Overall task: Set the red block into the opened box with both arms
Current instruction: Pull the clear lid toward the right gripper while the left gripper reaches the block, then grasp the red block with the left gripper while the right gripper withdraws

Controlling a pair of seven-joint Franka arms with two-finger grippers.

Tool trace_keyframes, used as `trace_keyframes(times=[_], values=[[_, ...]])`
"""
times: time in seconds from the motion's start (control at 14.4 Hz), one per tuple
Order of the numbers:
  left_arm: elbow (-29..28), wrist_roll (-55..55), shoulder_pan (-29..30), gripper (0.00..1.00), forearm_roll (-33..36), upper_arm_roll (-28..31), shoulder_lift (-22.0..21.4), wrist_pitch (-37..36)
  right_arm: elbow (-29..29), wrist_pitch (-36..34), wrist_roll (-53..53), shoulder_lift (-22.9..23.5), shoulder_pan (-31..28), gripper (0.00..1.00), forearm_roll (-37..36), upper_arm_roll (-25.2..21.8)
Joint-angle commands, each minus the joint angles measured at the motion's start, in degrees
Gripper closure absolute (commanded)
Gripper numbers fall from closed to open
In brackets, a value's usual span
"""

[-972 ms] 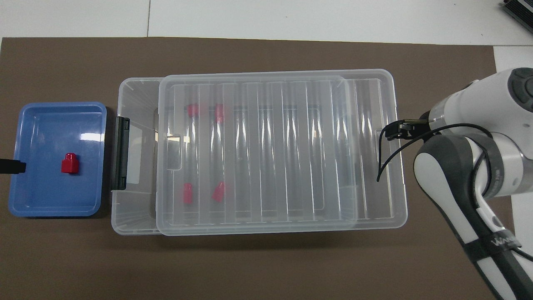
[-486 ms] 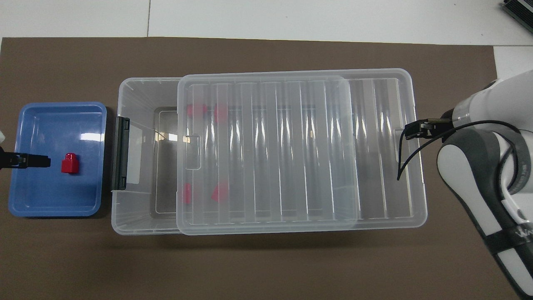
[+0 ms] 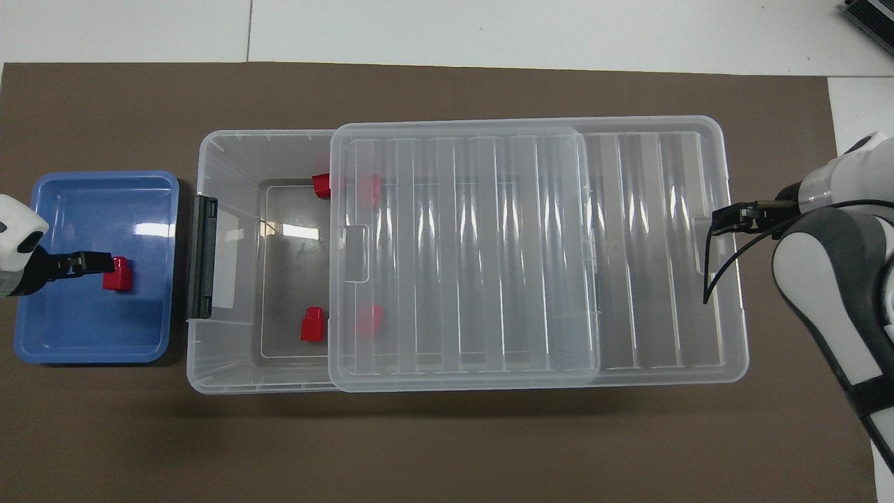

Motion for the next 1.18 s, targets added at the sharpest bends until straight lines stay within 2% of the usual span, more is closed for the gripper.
trace_keyframes(times=[0.0, 0.14, 0.69, 1.04, 1.11], values=[[-0.9, 1.4, 0.3, 0.0, 0.3, 0.5, 3.4, 5.1, -1.2, 0.6, -1.5, -0.8, -1.6, 0.04, -0.7, 0.5], [-0.9, 5.1, 0.7, 0.0, 0.3, 0.5, 4.8, 6.4, -1.2, 0.5, -2.7, -0.8, -2.2, 0.04, -0.7, 0.5], [-2.1, 11.8, 0.4, 0.0, 0.3, 0.5, 5.6, 6.1, -0.8, 0.1, -2.6, -1.2, -2.6, 0.04, -0.7, 0.5], [-4.2, 12.2, 0.7, 0.0, 0.3, 0.5, 4.9, 5.7, -0.6, -4.0, 1.8, -5.7, 0.7, 0.03, -0.7, 0.6], [-4.3, 12.2, 0.7, 0.03, 0.3, 0.5, 4.9, 5.7, -0.6, -5.0, 3.1, -6.8, 1.9, 0.03, -0.7, 0.6]])
